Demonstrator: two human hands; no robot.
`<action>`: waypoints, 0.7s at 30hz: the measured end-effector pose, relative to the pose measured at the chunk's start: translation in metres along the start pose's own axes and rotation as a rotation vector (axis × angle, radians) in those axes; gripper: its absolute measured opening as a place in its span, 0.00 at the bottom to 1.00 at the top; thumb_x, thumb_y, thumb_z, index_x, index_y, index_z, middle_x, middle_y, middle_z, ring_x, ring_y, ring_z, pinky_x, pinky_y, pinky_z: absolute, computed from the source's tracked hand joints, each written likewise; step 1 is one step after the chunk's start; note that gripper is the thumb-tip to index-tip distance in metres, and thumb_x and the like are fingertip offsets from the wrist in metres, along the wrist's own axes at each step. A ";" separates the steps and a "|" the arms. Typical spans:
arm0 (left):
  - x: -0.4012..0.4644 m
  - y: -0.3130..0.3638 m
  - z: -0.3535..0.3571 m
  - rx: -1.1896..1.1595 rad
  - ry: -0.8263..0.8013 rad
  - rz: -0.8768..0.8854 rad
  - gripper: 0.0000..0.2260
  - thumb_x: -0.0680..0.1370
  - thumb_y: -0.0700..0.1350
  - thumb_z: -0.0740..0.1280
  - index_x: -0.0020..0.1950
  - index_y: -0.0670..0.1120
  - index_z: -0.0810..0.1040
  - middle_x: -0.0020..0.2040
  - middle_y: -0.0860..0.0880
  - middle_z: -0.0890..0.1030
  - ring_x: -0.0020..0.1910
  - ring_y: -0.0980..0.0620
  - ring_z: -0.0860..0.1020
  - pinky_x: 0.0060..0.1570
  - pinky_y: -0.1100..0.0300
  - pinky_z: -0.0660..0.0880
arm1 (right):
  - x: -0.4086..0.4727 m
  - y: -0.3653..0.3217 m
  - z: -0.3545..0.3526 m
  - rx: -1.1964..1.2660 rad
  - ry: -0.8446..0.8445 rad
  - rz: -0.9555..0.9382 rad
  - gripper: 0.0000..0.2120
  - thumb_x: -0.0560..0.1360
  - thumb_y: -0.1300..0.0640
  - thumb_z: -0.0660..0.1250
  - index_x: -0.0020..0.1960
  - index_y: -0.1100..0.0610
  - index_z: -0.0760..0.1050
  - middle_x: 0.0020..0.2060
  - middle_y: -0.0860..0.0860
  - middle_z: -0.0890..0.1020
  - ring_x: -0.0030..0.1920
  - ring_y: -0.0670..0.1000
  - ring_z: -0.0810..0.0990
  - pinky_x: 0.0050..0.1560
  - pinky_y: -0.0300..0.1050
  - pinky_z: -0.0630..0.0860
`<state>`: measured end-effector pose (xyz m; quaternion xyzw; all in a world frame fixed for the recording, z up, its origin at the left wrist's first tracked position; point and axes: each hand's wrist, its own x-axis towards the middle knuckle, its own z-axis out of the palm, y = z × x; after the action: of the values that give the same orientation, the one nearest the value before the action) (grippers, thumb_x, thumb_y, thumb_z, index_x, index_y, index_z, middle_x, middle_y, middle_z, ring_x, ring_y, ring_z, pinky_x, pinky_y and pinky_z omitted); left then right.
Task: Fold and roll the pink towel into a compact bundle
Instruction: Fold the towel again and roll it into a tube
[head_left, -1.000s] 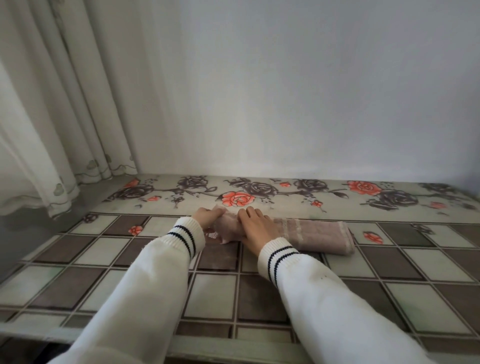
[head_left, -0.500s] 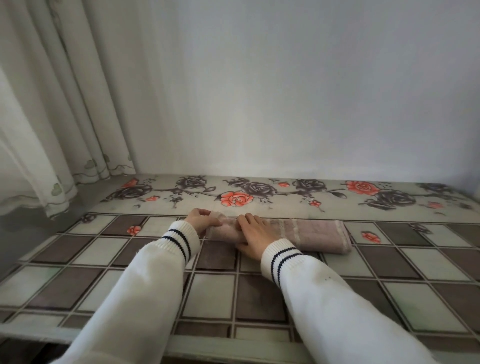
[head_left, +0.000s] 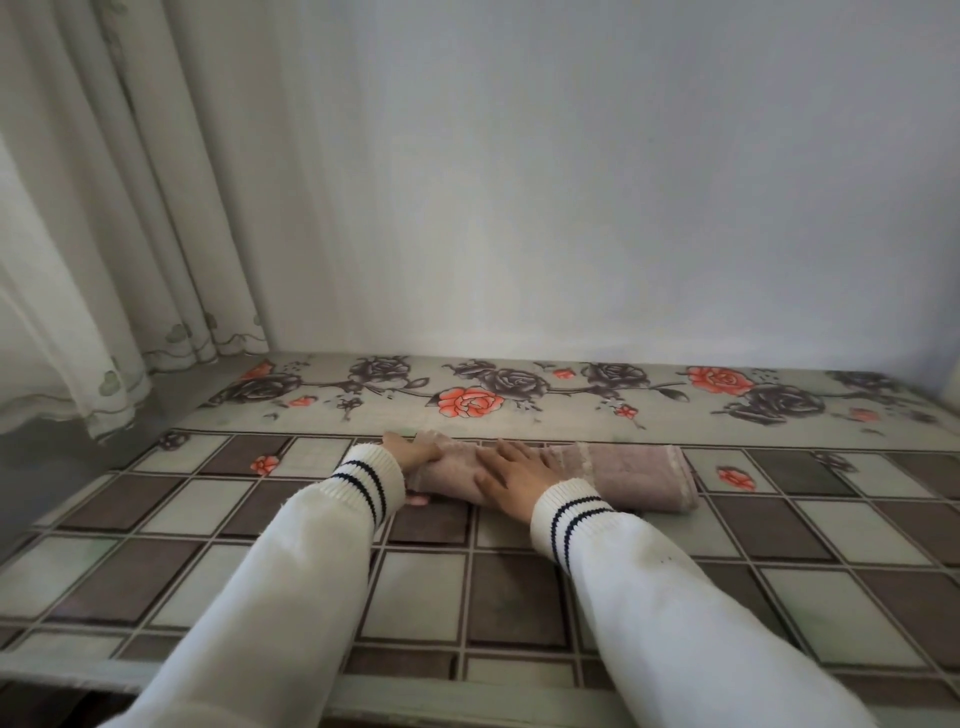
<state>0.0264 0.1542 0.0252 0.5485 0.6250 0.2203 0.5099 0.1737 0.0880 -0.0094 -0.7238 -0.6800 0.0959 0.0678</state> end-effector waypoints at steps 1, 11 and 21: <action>-0.002 0.001 0.000 0.009 0.005 0.018 0.31 0.74 0.45 0.69 0.71 0.38 0.57 0.70 0.38 0.64 0.64 0.38 0.71 0.26 0.58 0.80 | 0.001 0.001 0.002 0.011 -0.002 0.003 0.24 0.79 0.44 0.47 0.74 0.47 0.54 0.76 0.51 0.54 0.76 0.52 0.49 0.74 0.58 0.44; 0.004 0.011 0.007 0.045 0.097 0.232 0.28 0.72 0.41 0.70 0.67 0.37 0.61 0.56 0.38 0.74 0.50 0.47 0.71 0.48 0.58 0.70 | -0.003 0.008 -0.003 0.091 -0.032 -0.012 0.25 0.79 0.43 0.46 0.75 0.47 0.50 0.77 0.52 0.50 0.77 0.52 0.48 0.75 0.54 0.45; 0.007 0.014 0.006 0.117 0.091 0.201 0.29 0.73 0.42 0.69 0.68 0.39 0.59 0.61 0.38 0.72 0.60 0.42 0.73 0.48 0.59 0.69 | -0.012 0.030 -0.014 -0.028 -0.039 0.103 0.26 0.80 0.44 0.45 0.76 0.49 0.49 0.77 0.53 0.49 0.77 0.54 0.48 0.75 0.54 0.45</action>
<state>0.0391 0.1628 0.0317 0.6267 0.6012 0.2579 0.4235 0.2052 0.0741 -0.0024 -0.7566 -0.6443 0.1039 0.0393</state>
